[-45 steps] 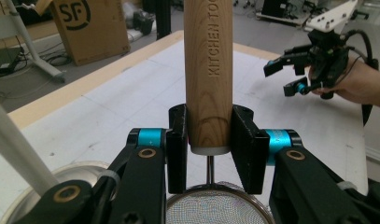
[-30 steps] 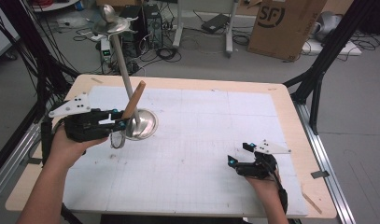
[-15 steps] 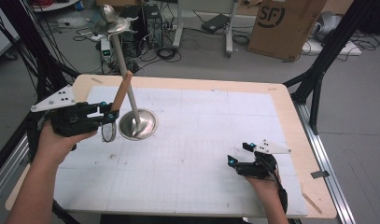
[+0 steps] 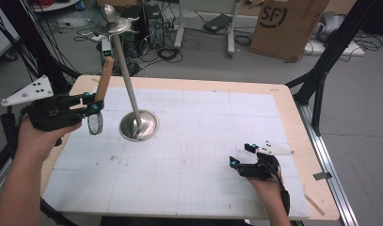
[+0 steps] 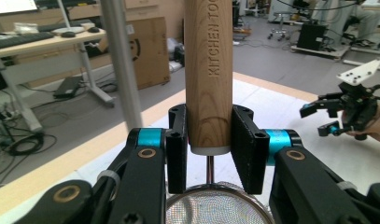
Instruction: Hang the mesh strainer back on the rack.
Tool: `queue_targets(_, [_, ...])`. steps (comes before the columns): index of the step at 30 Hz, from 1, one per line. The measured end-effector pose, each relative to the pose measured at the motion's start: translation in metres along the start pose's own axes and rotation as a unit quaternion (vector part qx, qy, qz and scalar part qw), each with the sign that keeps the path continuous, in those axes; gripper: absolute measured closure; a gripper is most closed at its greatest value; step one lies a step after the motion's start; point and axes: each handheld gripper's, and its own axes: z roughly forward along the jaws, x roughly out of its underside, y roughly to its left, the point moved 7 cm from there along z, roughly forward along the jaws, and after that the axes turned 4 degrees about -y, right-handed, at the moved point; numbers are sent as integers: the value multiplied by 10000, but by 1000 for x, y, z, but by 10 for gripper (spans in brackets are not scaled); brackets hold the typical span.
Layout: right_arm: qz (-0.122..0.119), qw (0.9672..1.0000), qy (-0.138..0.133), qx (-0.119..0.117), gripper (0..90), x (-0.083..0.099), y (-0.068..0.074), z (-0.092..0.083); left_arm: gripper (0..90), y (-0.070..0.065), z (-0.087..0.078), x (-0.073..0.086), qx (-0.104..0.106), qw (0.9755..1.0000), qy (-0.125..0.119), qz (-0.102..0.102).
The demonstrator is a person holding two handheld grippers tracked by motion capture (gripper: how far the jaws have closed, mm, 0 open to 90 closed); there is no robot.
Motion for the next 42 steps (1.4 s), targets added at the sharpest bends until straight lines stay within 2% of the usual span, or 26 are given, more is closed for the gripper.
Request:
queue_targets(7, [-7,10000,-2,0,146,0,-1,0,689,11,-9,-12,-176,9998,-18,74])
queue_targets(9, [-4,10000,-7,-4,146,0,0,0,689,13,-11,-17,-221,9997,-66,119])
queue_targets(13, [14,10000,-15,-8,146,0,0,0,689,19,-15,-25,-275,9993,-257,59])
queue_targets(19, [33,10000,-8,-1,146,0,0,-1,689,24,-12,-32,-324,9992,-221,84])
queue_targets(28, [1,10000,-52,-9,146,-2,0,-1,689,34,-14,-45,-529,9983,-186,141])
queue_targets(37, [5,10000,-56,-17,146,-2,0,-2,689,44,-20,-45,-694,9974,-164,100])
queue_targets(42, [6,10000,-54,-13,146,-2,1,-2,689,48,-21,-43,-712,9973,-152,66])
